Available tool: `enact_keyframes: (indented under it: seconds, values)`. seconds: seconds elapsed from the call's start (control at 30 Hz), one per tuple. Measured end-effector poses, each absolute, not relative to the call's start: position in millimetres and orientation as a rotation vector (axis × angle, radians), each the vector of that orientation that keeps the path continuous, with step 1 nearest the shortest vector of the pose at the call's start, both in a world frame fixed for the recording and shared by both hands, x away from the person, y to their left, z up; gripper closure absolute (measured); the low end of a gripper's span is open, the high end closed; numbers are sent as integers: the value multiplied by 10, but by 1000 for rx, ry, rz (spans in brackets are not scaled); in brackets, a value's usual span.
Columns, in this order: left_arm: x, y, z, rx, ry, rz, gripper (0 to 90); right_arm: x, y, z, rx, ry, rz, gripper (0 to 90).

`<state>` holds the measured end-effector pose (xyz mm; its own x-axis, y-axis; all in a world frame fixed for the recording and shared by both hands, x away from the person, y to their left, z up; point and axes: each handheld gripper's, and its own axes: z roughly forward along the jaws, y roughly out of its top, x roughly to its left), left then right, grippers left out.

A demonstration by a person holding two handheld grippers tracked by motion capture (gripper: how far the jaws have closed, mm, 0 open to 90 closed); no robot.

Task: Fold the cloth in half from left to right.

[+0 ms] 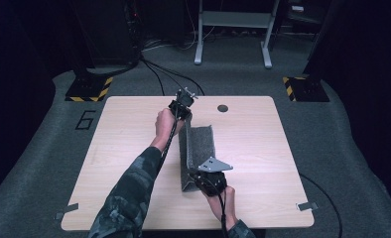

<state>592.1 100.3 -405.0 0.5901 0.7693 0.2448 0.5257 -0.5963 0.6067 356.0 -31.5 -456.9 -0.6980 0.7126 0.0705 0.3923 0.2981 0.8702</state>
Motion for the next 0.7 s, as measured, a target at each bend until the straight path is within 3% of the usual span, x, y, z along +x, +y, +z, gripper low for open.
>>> enact_keyframes:
  seconds: [0.23, 0.27, 0.33, 0.4, 0.53, 0.7]
  values:
    - [5986, 884, -4176, 2342, 1060, 640, 875, 3592, -423, -4683, 1059, 2241, 1345, 882]
    - [5992, 880, -4192, 2340, 1066, 632, 820, 3601, -436, -4710, 1072, 2245, 1343, 882]
    - [6002, 887, -4234, 2320, 1103, 590, 596, 3613, -456, -4759, 1086, 2249, 1329, 880]
    - [5989, 913, -4270, 2286, 1132, 569, 449, 3625, -483, -4819, 1106, 2253, 1302, 878]
    - [5925, 1004, -4322, 2260, 1143, 529, 339, 3632, -557, -4918, 1152, 2262, 1255, 871]
    - [5725, 1138, -4481, 2276, 1135, 476, 292, 3645, -652, -4995, 1188, 2261, 1194, 815]
